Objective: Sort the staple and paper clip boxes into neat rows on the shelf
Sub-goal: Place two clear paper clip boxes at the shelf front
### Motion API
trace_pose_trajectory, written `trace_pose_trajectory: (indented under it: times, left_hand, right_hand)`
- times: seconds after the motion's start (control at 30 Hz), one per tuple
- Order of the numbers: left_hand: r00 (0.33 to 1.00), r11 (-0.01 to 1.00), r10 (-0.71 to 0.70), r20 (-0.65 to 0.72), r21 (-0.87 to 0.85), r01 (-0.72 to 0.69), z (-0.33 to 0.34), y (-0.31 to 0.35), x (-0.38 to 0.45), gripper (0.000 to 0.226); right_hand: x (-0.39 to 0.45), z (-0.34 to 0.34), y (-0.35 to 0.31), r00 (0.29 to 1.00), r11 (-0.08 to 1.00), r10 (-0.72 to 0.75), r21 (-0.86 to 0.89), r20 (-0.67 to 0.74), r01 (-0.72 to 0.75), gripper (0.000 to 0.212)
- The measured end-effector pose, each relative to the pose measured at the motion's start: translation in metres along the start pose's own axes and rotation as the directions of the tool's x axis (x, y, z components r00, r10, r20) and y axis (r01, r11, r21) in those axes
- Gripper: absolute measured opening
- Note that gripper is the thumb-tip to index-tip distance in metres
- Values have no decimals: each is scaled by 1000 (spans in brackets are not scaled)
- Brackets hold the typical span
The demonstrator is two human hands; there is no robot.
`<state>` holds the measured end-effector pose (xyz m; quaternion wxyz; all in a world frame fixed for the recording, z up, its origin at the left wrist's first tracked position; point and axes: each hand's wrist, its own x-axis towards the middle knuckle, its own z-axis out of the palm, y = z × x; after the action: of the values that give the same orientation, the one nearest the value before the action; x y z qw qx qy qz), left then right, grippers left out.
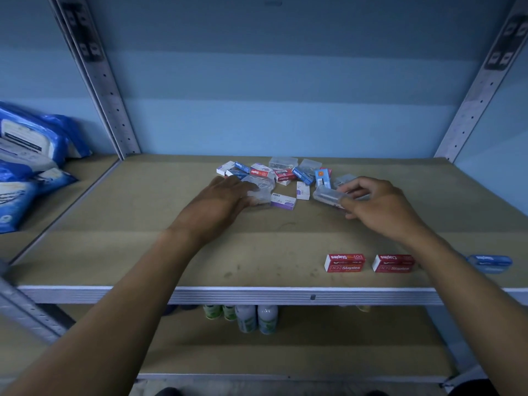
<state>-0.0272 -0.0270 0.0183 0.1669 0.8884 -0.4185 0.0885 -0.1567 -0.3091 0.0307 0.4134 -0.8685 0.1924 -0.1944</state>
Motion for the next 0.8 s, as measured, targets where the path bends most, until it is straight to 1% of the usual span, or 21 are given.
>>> trace_pose_trajectory:
  times: [0.13, 0.2, 0.4, 0.47, 0.57, 0.67, 0.73, 0.8]
  left_hand:
    - [995, 996, 82, -50, -23, -83, -12, 10, -2, 32]
    - [994, 992, 100, -43, -71, -103, -17, 16, -3, 29]
    - [986, 978, 159, 44, -143, -152, -19, 24, -13, 35]
    - [983, 974, 167, 71, -166, -153, -18, 23, -15, 37]
    - [982, 979, 151, 110, -157, -133, -14, 21, -18, 39]
    - [992, 970, 104, 65, -228, -87, -18, 27, -23, 38]
    - [997, 961, 71, 28, -270, -61, -21, 29, -25, 41]
    - [999, 970, 50, 19, -240, -44, -21, 26, -24, 45]
  right_hand:
    - [0, -2, 3, 996, 995, 36, 90, 79, -43, 14]
    - [-1, -3, 3, 991, 992, 45, 111, 123, -59, 17]
    - [-12, -8, 3, 965, 996, 52, 58, 256, -69, 19]
    - [-15, -8, 5, 963, 999, 45, 18, 266, -51, 19]
    - [-17, -12, 4, 966, 998, 10, -58, 258, 5, 18]
    - [-22, -15, 1, 964, 996, -14, -85, 265, 38, 19]
    - [-25, -17, -1, 963, 996, -30, -68, 268, 50, 18]
    - [-27, -17, -3, 961, 997, -51, -39, 273, 64, 20]
